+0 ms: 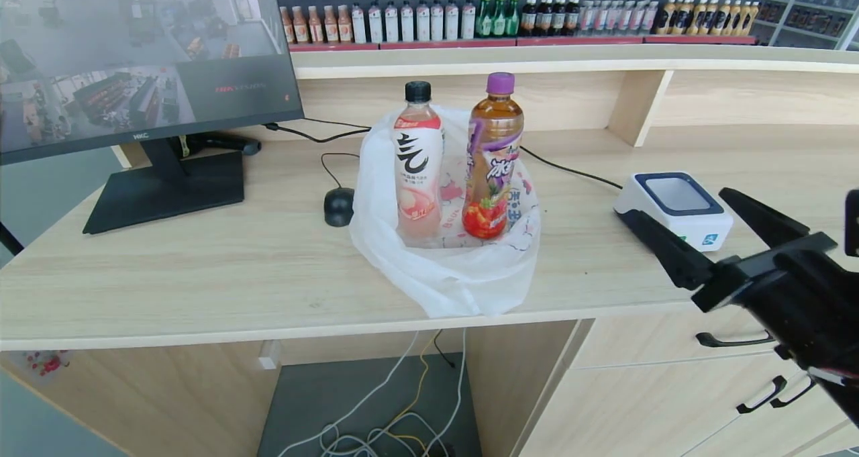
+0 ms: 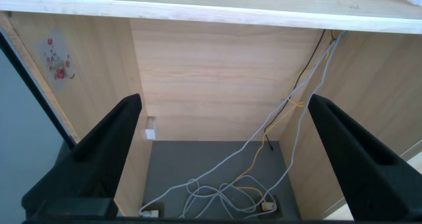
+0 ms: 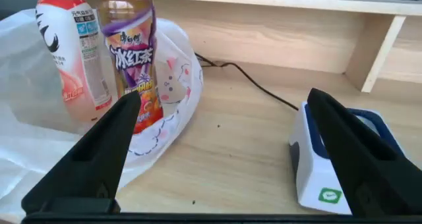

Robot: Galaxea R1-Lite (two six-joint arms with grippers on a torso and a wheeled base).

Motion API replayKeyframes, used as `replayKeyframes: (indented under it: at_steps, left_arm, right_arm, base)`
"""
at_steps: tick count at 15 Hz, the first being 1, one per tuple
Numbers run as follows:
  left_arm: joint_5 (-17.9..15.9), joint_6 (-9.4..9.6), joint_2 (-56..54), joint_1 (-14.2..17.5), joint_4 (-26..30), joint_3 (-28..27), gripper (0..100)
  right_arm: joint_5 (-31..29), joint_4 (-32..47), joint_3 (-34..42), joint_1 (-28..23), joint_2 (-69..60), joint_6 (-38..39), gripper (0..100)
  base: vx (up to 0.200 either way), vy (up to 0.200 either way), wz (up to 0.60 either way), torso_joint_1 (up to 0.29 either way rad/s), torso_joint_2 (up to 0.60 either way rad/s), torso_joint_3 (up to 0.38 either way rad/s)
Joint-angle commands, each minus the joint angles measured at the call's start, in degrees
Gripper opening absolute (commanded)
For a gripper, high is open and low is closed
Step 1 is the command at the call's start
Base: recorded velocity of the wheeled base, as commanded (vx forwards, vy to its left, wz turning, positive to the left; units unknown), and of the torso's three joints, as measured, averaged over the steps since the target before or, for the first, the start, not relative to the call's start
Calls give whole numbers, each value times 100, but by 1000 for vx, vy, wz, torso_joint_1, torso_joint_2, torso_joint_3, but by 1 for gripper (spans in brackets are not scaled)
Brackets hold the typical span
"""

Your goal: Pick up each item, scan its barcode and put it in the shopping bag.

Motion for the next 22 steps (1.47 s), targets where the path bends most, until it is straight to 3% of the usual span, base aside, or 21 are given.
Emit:
replayKeyframes:
  at_steps: [1, 4, 5, 8, 10, 13, 15, 17, 19, 20, 22]
  left_arm:
    - [0, 0, -1, 0, -1, 0, 100]
    - [0, -9, -1, 0, -1, 0, 100]
    - [0, -9, -1, 0, -1, 0, 100]
    - [0, -18, -1, 0, -1, 0, 100]
    - [0, -9, -1, 0, -1, 0, 100]
    - [0, -18, -1, 0, -1, 0, 100]
    - [0, -18, -1, 0, -1, 0, 100]
    - [0, -18, -1, 9, -1, 0, 100]
    - [0, -9, -1, 0, -1, 0, 100]
    - [0, -18, -1, 0, -1, 0, 100]
    - [0, -18, -1, 0, -1, 0, 100]
  right_arm:
    - [-10, -8, 1089, -66, -1171, -13, 100]
    - [-150, 589, 1168, -110, -2305, 128, 100]
    - [-124, 1714, 1168, -93, -3079, 181, 100]
    - [16, 6795, 1080, -14, -6401, 190, 100]
    - [236, 9247, 614, 22, -8088, 58, 100]
    - [271, 9607, 711, -5, -8387, 14, 100]
    - [553, 9537, 755, -5, -8387, 515, 100]
    - [465, 9537, 746, -690, -8141, 1077, 100]
    - [421, 9537, 755, -1306, -7640, 726, 100]
    - [421, 9537, 755, -2132, -7491, 365, 100]
    - [447, 9537, 755, -2694, -7658, 585, 100]
  base:
    - [0, 0, 0, 0, 0, 0]
    - [0, 0, 0, 0, 0, 0]
    - [0, 0, 0, 0, 0, 0]
    - [0, 0, 0, 0, 0, 0]
    - [0, 0, 0, 0, 0, 0]
    - [0, 0, 0, 0, 0, 0]
    - [0, 0, 0, 0, 0, 0]
    - [0, 0, 0, 0, 0, 0]
    - [0, 0, 0, 0, 0, 0]
    - [0, 0, 0, 0, 0, 0]
    - [0, 0, 0, 0, 0, 0]
